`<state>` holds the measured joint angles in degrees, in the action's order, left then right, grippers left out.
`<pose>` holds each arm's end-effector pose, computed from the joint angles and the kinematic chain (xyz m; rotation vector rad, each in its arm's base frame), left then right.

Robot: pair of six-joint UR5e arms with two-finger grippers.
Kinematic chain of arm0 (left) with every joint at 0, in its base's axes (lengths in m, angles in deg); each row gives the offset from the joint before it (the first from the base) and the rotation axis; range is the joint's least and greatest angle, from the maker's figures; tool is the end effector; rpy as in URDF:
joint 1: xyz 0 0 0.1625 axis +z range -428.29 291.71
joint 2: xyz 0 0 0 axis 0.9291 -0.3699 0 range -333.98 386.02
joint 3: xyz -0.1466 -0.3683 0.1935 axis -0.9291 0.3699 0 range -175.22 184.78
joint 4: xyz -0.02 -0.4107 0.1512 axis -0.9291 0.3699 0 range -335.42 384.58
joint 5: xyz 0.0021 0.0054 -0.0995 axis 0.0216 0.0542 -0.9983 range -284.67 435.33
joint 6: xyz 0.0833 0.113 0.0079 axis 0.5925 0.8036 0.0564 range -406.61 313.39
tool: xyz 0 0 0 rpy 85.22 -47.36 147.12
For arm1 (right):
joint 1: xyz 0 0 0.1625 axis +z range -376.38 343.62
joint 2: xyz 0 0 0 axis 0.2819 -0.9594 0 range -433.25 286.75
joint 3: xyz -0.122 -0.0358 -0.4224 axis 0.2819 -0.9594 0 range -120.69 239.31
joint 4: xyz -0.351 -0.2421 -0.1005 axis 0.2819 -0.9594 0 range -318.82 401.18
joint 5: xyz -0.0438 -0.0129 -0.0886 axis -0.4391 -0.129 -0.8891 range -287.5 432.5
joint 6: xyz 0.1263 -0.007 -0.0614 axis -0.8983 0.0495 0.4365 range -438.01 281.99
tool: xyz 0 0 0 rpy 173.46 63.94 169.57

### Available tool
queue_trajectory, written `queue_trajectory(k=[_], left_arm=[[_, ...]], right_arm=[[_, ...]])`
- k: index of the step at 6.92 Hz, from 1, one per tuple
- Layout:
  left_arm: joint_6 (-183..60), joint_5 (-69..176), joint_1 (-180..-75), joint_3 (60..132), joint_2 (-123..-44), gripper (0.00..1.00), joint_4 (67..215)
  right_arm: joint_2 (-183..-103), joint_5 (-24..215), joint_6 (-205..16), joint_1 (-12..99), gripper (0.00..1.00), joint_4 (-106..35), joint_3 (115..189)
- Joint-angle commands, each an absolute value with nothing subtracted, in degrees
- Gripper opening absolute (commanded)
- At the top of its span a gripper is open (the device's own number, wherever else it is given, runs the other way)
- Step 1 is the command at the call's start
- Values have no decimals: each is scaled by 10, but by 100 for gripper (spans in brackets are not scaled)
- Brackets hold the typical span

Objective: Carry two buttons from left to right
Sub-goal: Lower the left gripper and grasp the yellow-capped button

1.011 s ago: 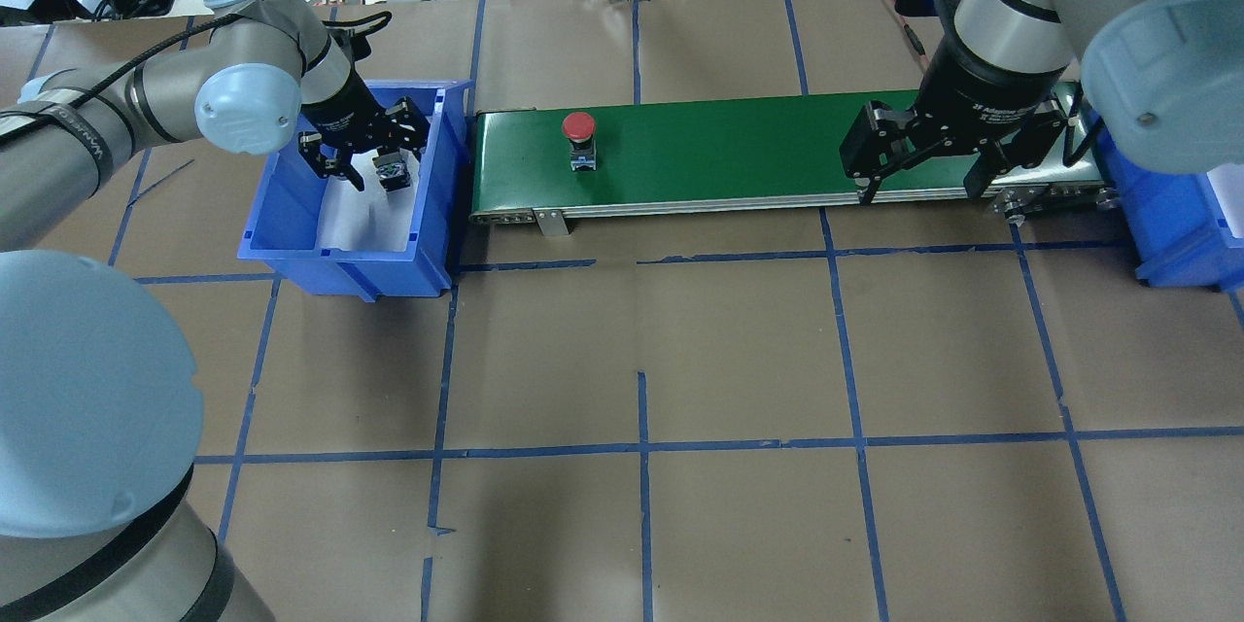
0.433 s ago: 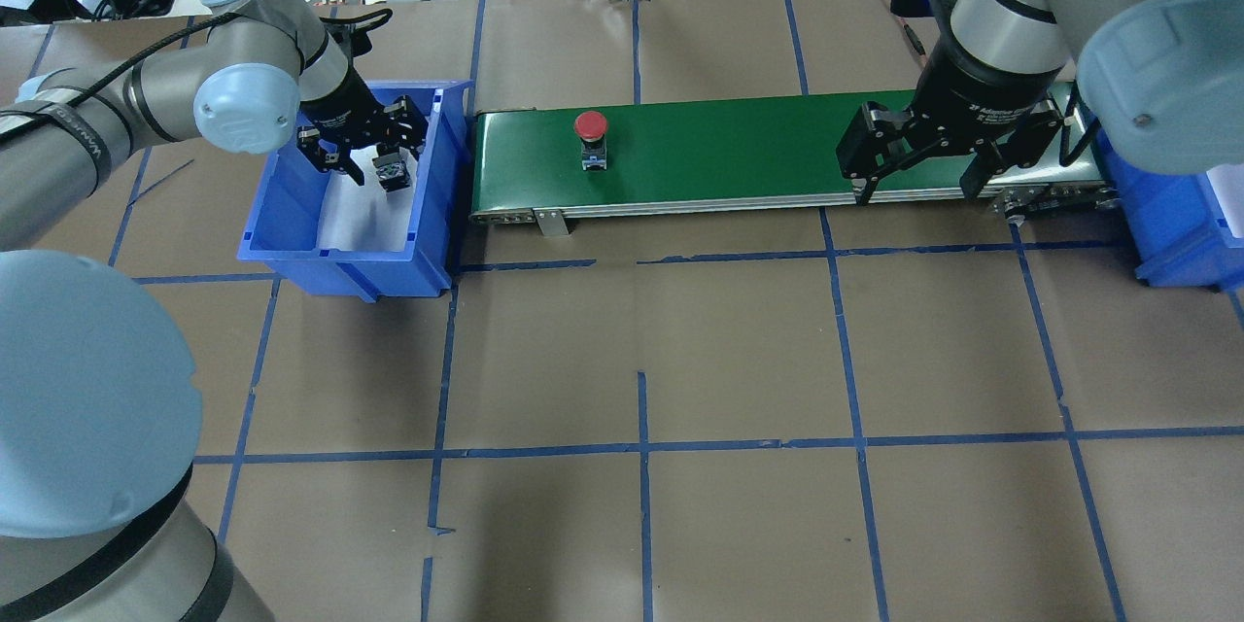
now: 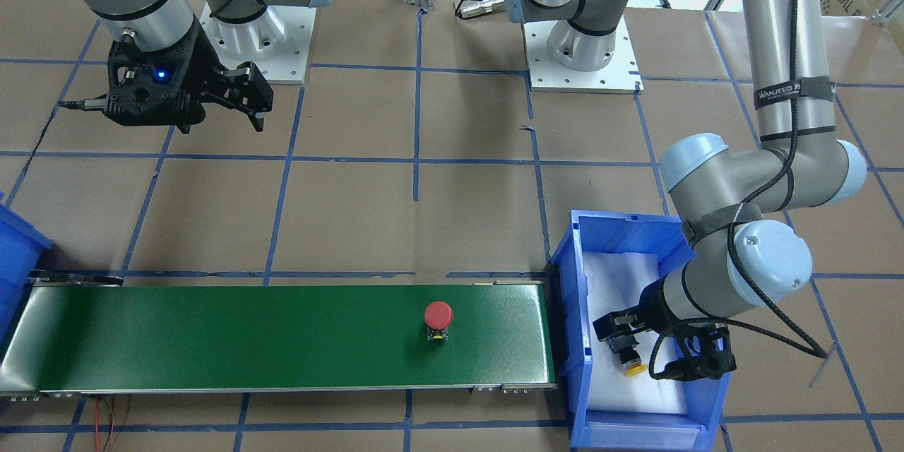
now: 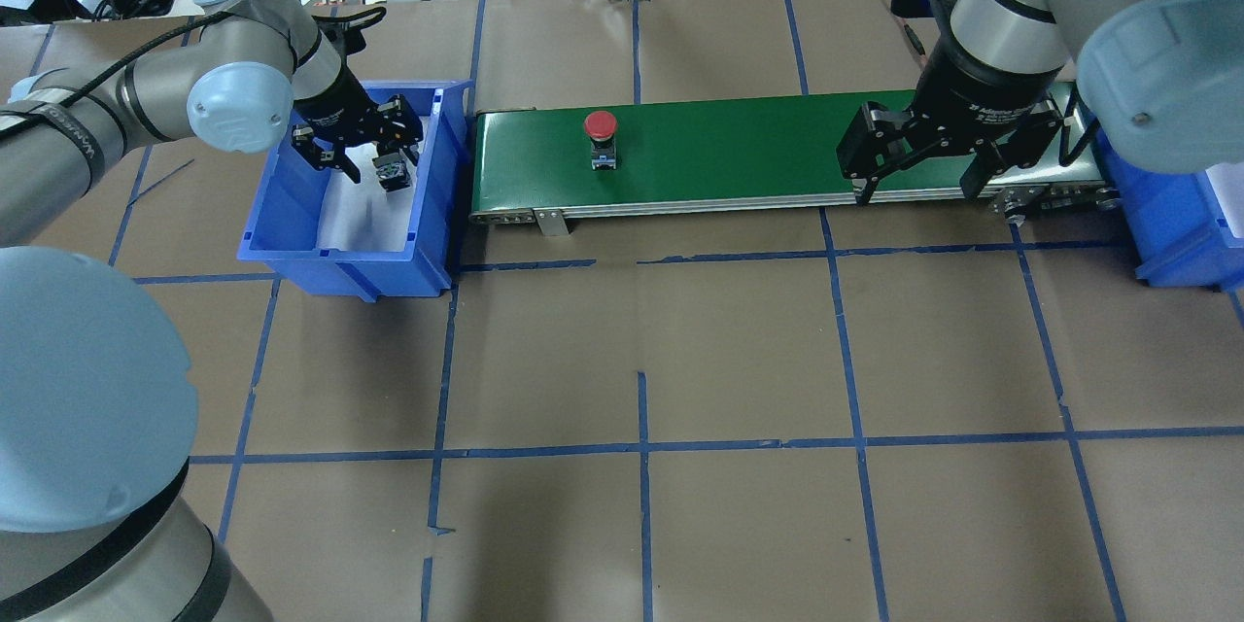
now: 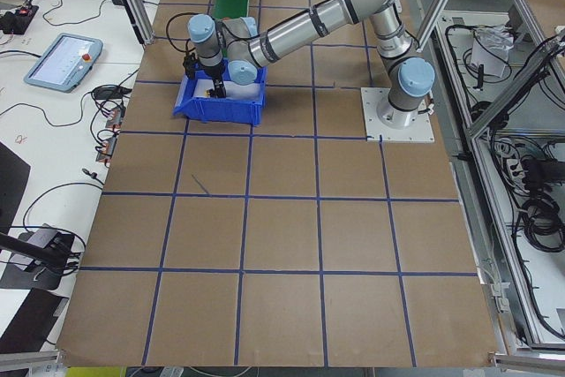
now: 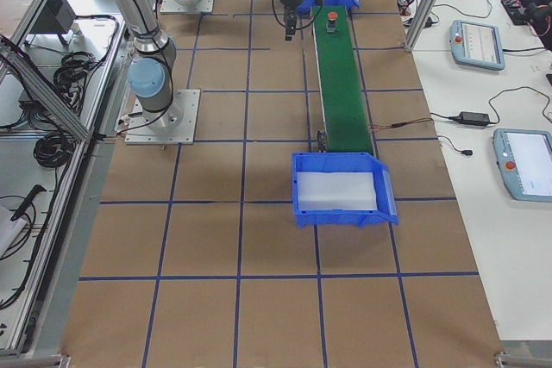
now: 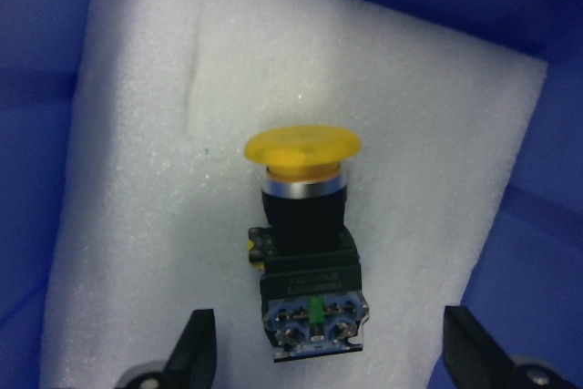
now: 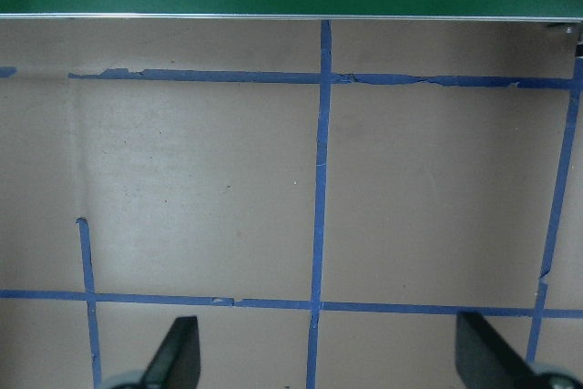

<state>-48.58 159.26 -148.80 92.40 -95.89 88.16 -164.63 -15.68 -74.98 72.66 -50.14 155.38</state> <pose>-0.0327 -0.7033 0.1862 0.3069 -3.0159 -0.0714 0.1294 -0.4988 0.4233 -0.0545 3.1059 0.0896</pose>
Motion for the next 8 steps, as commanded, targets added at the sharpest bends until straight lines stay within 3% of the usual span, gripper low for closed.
queue_trajectory(k=[1,3,6,8], left_arm=[[-485,1593,-1484,931,-960,82,879],[-485,1592,-1484,935,-962,60,860],[-485,1591,-1484,932,-969,51,858],[-481,1592,-1484,931,-957,36,860]], right_arm=[[-1647,-155,-750,727,100,-502,1554],[-1647,-154,-751,728,100,-505,1551],[-1647,-154,-752,729,100,-504,1553],[-1647,-154,-751,729,100,-504,1554]])
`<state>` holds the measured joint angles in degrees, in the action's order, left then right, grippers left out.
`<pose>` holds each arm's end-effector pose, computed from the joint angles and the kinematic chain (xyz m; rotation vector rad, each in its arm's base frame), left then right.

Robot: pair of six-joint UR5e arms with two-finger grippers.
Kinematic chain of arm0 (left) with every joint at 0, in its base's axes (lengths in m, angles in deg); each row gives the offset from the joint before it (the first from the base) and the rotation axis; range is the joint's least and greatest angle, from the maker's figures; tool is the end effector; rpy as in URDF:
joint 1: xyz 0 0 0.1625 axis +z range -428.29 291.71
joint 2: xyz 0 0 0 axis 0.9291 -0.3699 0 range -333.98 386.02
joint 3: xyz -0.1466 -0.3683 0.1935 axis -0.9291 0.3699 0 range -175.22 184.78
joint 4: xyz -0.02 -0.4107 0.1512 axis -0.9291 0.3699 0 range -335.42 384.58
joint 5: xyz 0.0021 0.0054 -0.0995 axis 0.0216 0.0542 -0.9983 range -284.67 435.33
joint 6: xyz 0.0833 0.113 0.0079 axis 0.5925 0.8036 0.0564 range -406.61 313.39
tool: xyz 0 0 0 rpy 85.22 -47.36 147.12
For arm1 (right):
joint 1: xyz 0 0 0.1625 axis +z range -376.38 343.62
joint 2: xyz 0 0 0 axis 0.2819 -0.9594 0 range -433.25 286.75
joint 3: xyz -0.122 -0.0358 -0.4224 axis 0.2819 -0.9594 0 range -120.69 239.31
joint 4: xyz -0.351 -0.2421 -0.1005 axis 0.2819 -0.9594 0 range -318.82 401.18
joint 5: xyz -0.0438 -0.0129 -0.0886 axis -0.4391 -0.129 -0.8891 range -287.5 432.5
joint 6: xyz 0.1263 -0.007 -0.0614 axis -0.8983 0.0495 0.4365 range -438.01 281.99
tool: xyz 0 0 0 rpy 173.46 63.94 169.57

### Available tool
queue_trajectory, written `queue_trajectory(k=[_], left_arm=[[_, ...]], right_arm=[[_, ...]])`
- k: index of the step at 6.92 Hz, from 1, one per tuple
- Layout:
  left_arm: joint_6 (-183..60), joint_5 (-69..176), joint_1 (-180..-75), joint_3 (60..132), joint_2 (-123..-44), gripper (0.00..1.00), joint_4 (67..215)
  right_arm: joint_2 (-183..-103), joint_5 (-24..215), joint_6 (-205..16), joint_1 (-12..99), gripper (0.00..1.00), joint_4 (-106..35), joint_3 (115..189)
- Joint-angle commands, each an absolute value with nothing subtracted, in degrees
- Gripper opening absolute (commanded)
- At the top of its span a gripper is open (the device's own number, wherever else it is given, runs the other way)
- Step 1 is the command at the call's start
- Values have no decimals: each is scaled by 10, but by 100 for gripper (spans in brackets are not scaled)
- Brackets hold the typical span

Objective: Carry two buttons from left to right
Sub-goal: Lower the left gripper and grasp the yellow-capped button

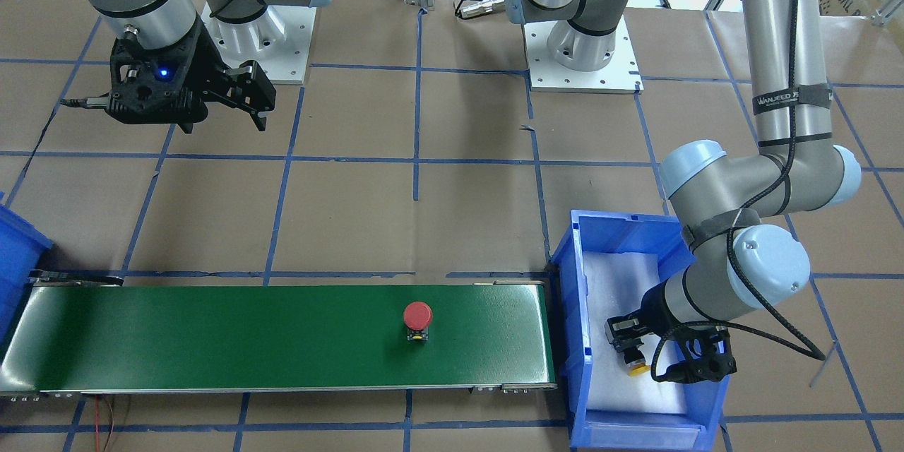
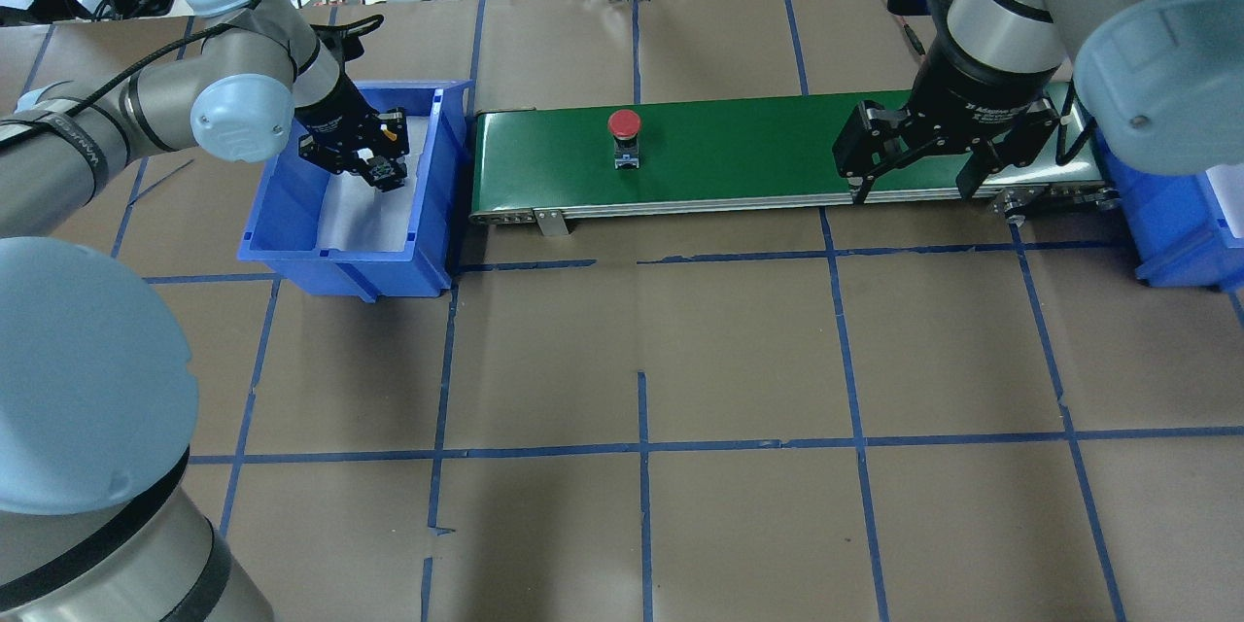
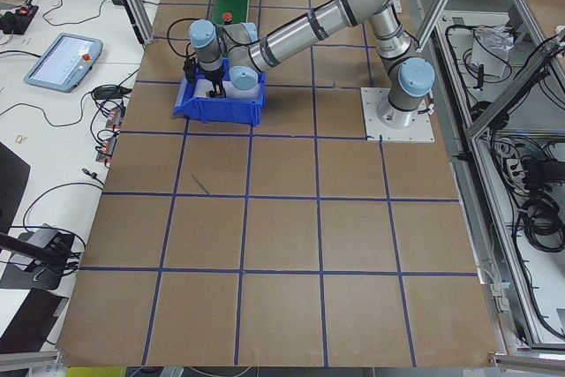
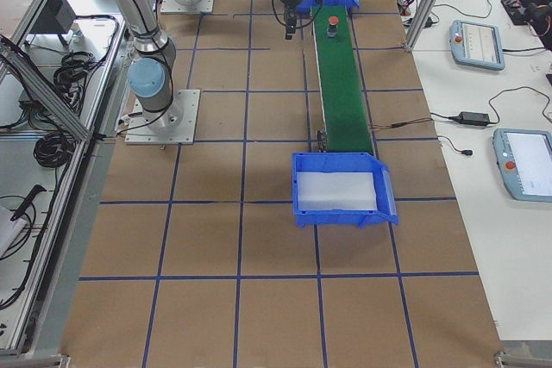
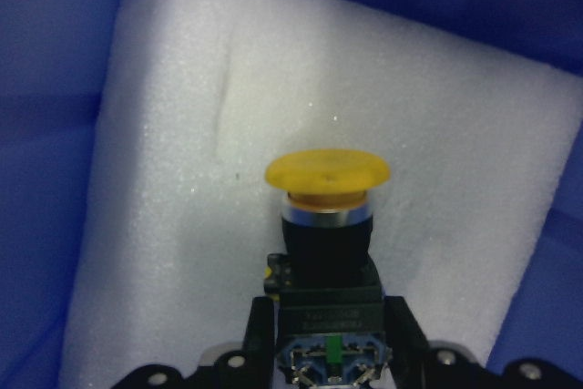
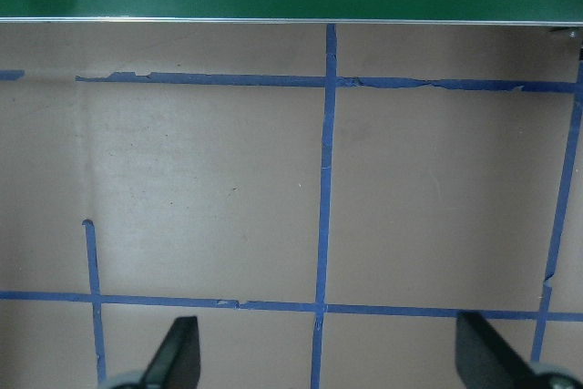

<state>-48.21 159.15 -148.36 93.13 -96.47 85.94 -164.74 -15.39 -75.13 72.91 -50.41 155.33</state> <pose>-0.0273 -0.7048 0.1771 0.3075 -3.0152 -0.0460 0.1323 -0.4986 0.4251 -0.0571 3.1016 0.0777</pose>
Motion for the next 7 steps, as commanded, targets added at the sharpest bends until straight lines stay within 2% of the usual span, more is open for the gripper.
queue_trajectory(k=[1,3,5,7], left_arm=[[-479,1591,-1484,931,-956,30,860],[-471,1609,-1484,928,-929,30,885],[-476,1638,-1484,920,-863,30,1018],[-495,1629,-1505,914,-822,30,1068]], right_arm=[[-1647,-154,-752,729,100,-503,1554],[-1647,-154,-753,729,100,-504,1554],[-1647,-155,-753,729,100,-505,1553],[-1647,-154,-753,729,100,-505,1553]])
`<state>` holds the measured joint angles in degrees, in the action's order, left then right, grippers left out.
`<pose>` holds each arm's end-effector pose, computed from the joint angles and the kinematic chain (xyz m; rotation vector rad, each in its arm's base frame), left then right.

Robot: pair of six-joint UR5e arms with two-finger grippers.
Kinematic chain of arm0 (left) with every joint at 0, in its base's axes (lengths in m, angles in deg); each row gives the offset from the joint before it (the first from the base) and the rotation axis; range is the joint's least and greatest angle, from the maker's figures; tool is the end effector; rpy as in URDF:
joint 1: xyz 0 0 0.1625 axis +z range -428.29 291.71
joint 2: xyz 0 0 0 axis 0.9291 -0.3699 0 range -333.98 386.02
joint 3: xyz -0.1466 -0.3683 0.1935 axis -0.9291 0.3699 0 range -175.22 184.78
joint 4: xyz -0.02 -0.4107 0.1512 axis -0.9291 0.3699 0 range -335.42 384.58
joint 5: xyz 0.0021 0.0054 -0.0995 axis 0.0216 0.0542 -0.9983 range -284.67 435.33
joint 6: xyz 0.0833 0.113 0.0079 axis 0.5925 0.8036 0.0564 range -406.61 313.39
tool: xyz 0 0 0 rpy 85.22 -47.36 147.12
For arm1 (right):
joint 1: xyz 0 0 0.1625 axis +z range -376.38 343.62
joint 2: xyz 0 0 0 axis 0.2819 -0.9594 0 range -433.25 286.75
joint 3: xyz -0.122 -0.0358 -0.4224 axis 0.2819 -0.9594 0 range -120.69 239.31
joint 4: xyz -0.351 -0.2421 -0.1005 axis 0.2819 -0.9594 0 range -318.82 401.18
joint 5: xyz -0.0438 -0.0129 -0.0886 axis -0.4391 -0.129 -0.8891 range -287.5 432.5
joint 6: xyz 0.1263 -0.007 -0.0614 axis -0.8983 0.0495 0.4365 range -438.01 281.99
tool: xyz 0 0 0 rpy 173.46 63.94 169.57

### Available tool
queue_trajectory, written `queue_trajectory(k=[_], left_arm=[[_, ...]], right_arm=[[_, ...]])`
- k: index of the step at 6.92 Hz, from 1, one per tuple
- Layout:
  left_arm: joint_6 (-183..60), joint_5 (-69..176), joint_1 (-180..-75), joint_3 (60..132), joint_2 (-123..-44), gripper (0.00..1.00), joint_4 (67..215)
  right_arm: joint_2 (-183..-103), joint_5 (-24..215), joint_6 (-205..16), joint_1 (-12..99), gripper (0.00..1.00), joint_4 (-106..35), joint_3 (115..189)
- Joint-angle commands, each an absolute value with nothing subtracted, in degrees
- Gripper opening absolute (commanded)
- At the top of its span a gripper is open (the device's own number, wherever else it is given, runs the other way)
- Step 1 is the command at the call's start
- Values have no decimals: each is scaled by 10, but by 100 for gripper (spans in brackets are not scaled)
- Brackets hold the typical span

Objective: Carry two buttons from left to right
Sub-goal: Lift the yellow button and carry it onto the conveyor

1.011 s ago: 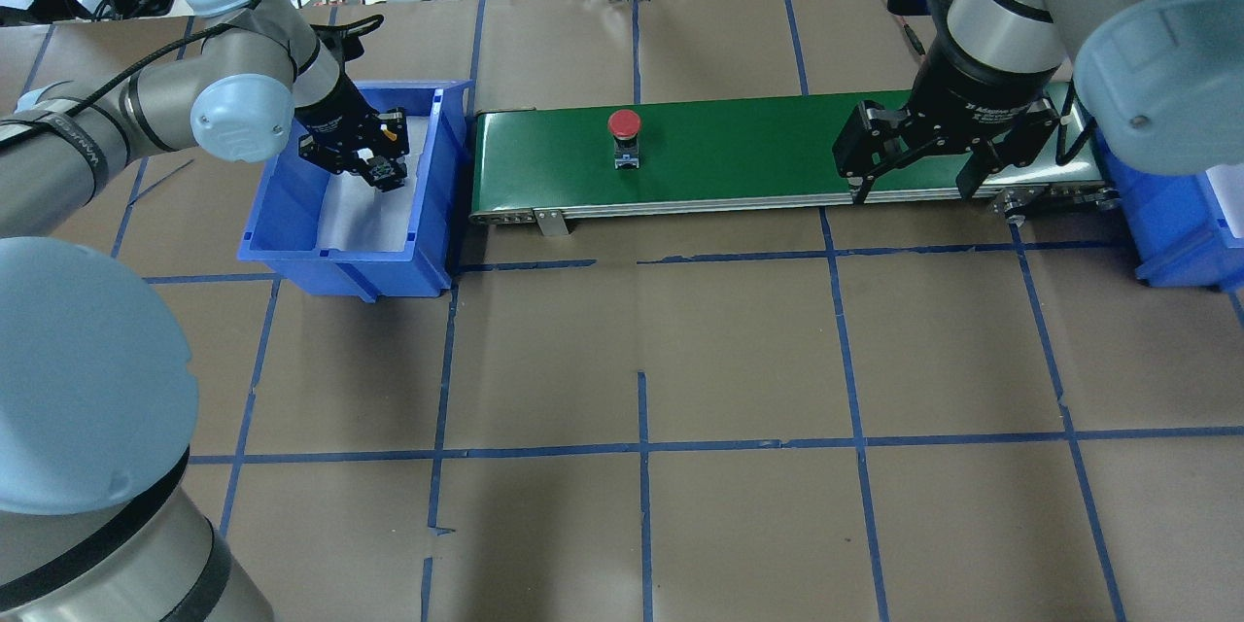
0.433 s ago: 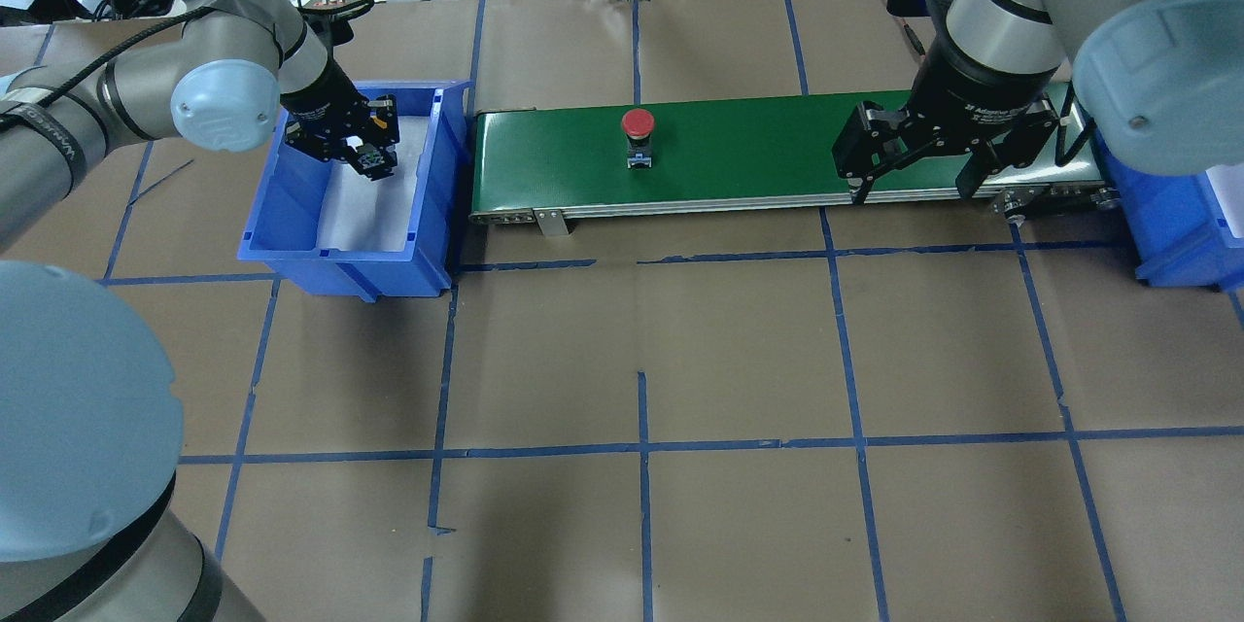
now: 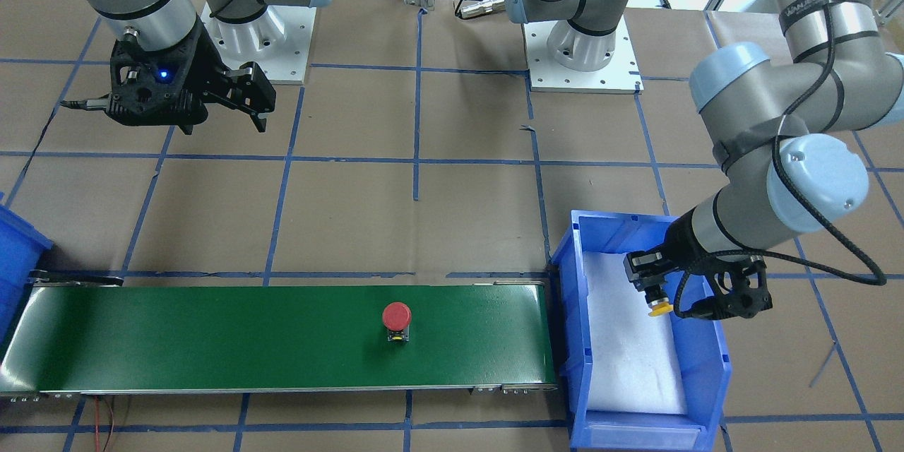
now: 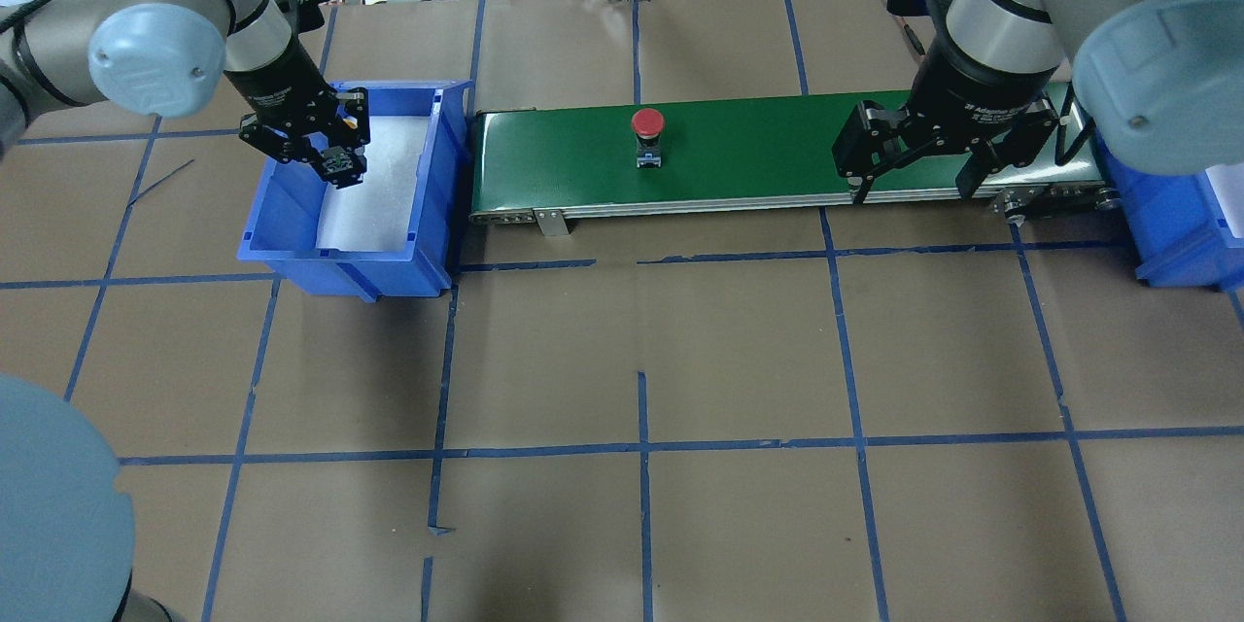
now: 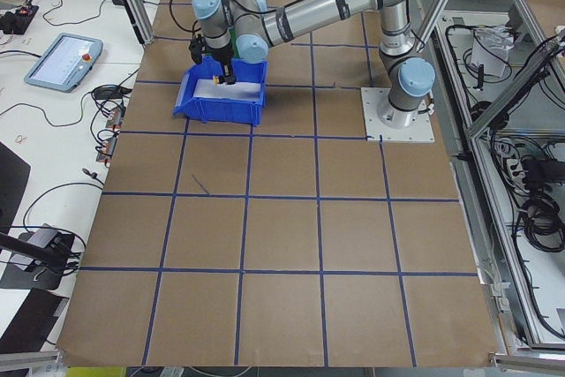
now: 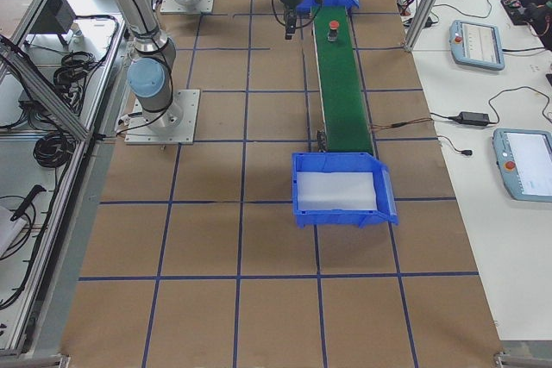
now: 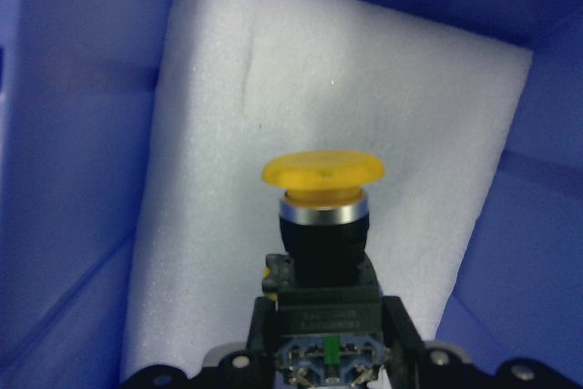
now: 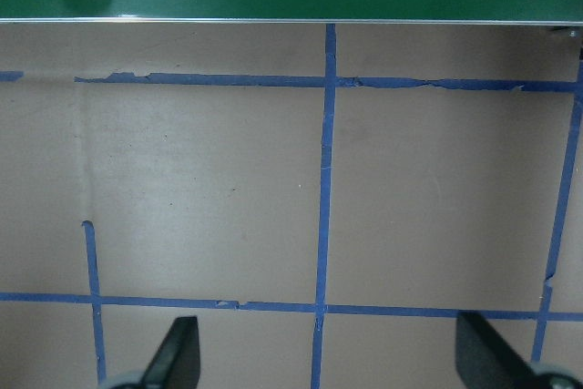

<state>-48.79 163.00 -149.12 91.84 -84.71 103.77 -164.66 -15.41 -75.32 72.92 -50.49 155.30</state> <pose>-0.0360 -0.6494 0.2960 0.3091 -3.0726 -0.1840 0.1323 -0.4992 0.4248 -0.0523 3.1021 0.0771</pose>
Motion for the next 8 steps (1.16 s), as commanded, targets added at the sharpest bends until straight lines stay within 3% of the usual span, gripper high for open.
queue_trajectory(k=[1,4,8], left_arm=[[-482,1623,-1534,904,-809,30,1072],[-471,1630,-1616,892,-809,30,1068],[-485,1594,-1658,885,-888,30,946]], right_arm=[[-1647,-155,-753,729,100,-504,1553],[-1647,-155,-753,729,100,-505,1553],[-1647,-154,-751,729,100,-504,1554]])
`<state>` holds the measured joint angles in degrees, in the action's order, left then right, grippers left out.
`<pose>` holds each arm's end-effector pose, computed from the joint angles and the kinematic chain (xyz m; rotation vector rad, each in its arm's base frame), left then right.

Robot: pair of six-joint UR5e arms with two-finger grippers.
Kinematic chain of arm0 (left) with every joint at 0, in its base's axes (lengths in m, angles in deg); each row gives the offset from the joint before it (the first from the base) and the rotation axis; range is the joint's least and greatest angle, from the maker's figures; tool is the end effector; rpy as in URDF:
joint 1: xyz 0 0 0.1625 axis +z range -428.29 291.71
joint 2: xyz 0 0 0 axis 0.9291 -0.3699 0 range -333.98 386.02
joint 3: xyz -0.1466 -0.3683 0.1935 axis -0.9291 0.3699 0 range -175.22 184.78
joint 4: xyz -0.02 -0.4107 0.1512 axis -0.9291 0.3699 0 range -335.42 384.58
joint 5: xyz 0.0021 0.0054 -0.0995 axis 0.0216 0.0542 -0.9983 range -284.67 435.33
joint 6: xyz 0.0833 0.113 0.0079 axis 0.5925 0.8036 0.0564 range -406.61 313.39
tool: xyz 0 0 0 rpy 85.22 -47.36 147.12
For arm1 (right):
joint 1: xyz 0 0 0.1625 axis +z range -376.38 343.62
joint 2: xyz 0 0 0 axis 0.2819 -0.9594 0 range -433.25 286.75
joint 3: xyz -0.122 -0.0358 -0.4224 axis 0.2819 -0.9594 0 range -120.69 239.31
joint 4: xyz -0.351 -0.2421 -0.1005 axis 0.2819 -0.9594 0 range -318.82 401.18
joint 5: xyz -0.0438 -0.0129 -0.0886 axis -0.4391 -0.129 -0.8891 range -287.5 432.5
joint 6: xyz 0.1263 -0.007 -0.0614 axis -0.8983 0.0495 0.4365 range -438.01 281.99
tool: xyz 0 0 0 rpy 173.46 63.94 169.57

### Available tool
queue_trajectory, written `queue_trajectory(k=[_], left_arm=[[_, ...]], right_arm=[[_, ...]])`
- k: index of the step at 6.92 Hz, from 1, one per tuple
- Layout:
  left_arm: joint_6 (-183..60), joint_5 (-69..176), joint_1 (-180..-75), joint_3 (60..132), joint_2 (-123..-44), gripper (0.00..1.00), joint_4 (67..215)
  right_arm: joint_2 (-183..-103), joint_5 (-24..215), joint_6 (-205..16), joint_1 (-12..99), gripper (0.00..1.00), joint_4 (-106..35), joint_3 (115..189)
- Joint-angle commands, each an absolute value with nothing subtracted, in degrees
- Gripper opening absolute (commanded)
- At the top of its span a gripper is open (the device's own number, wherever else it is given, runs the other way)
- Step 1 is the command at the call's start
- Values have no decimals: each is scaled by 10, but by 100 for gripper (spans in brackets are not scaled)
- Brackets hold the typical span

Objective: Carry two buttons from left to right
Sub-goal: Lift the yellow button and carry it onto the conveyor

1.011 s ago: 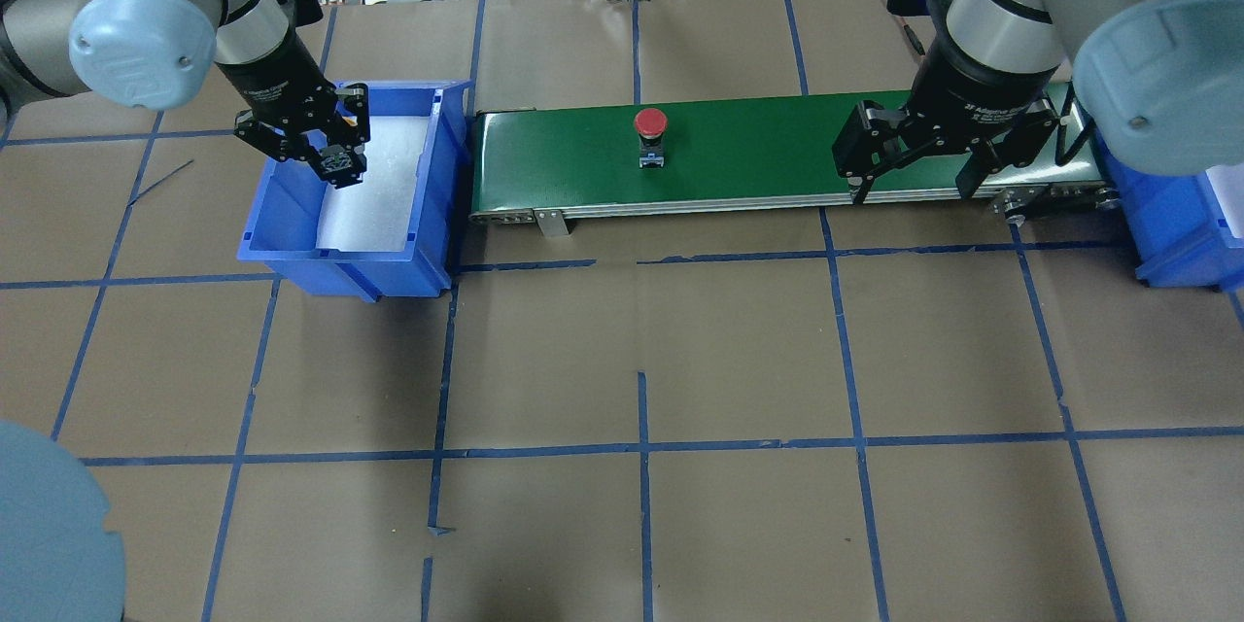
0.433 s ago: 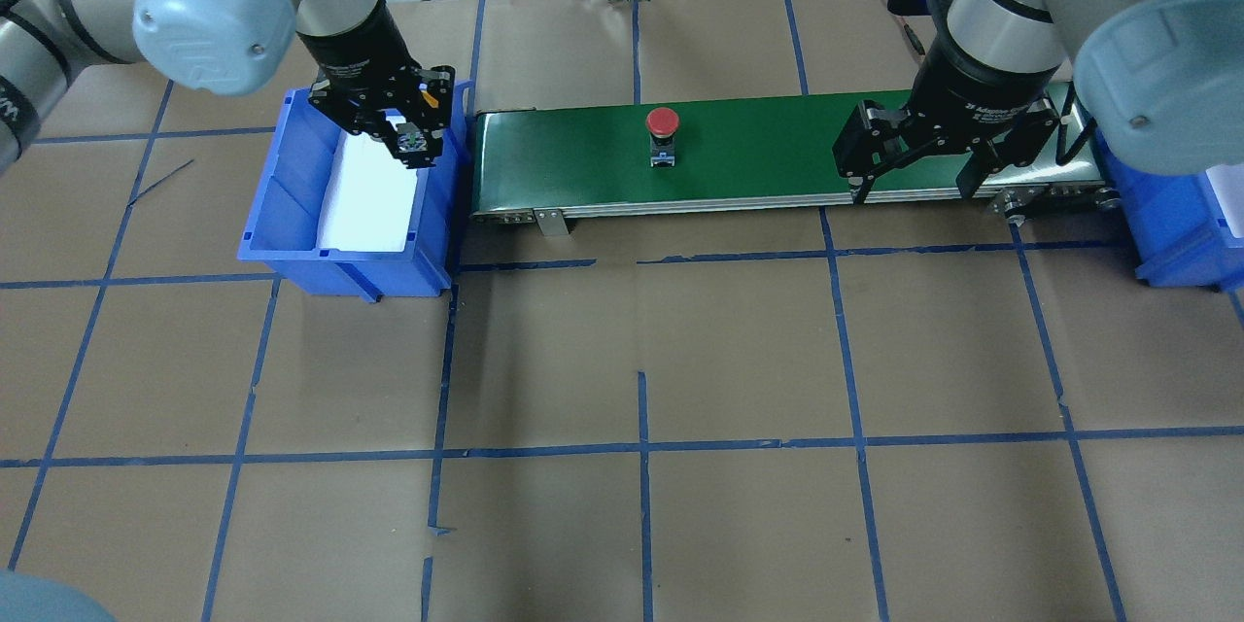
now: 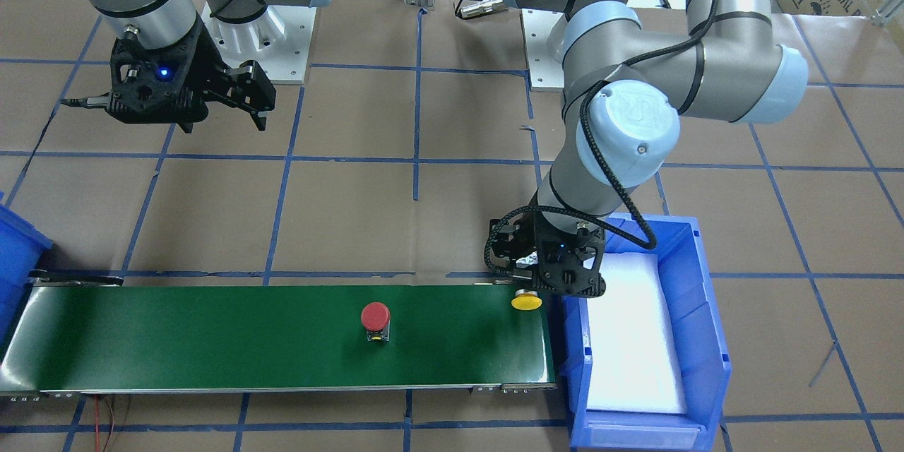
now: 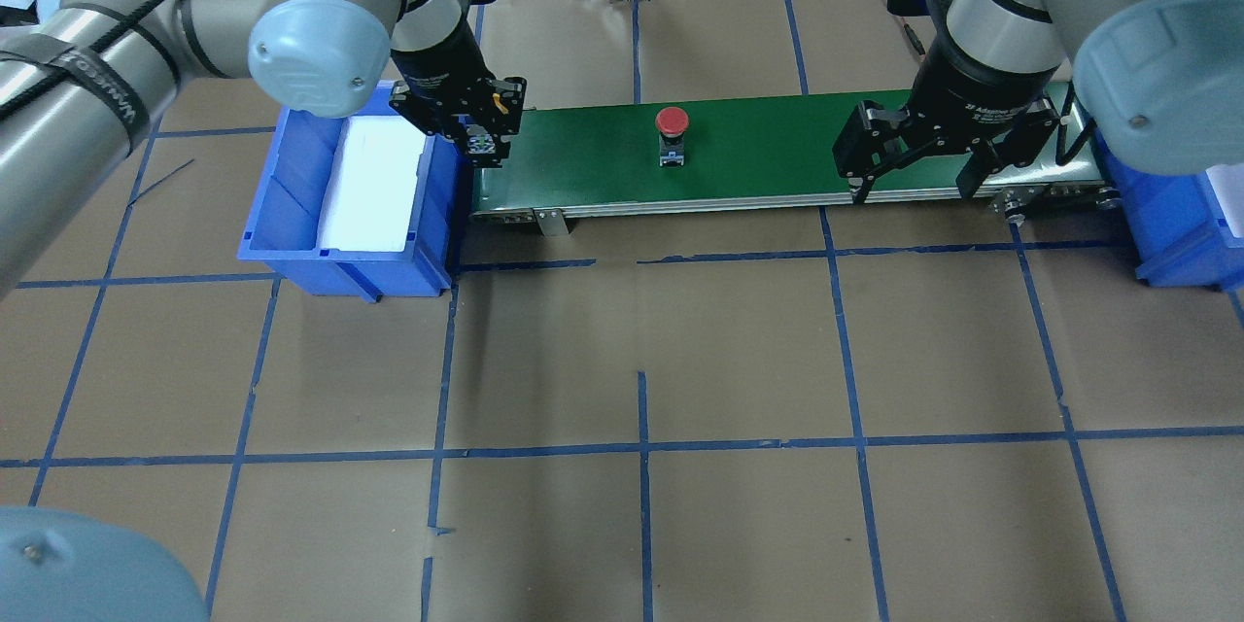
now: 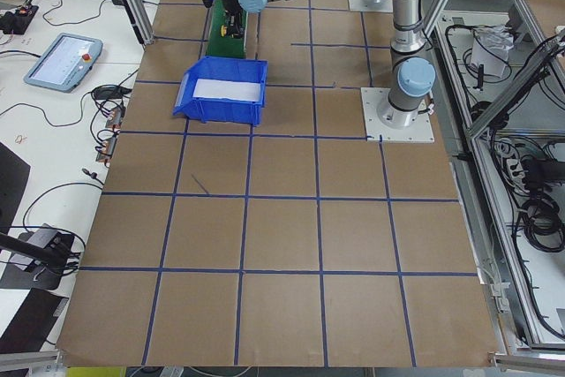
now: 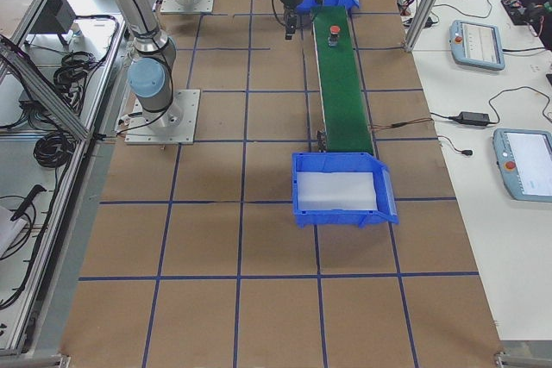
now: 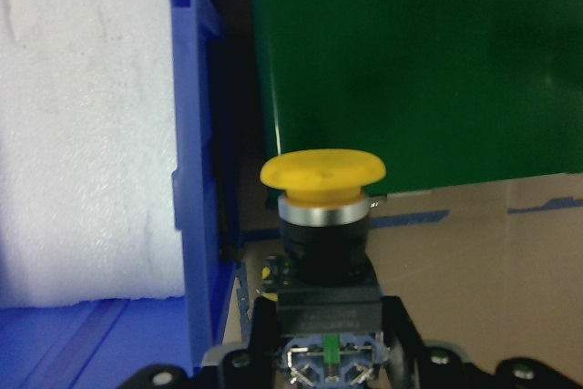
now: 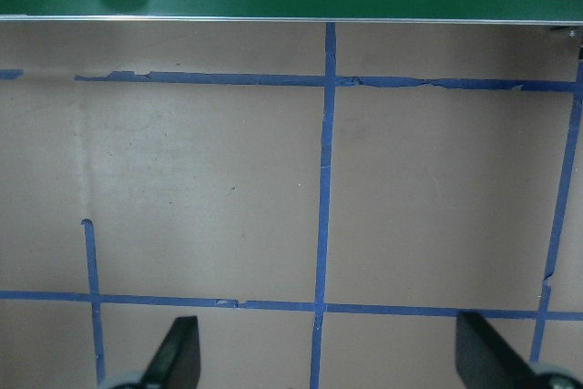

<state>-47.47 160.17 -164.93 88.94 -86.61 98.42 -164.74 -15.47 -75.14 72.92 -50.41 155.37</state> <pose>-0.2222 -0.6461 0.3080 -0.1532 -3.0484 -0.0256 0.1322 -0.4984 0.4248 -0.0572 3.1029 0.0789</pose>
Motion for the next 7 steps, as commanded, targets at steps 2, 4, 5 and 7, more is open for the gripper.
queue_trajectory(k=[2,4,5,7], left_arm=[[-499,1603,-1659,872,-910,31,932],[-529,1606,-1659,870,-940,31,917],[-531,1606,-1659,872,-945,35,917],[-534,1607,-1659,876,-946,37,913]], right_arm=[[-1647,-155,-750,729,100,-503,1555],[-1647,-155,-750,729,100,-503,1554],[-1647,-155,-750,730,100,-505,1553],[-1642,-164,-756,731,100,-506,1550]])
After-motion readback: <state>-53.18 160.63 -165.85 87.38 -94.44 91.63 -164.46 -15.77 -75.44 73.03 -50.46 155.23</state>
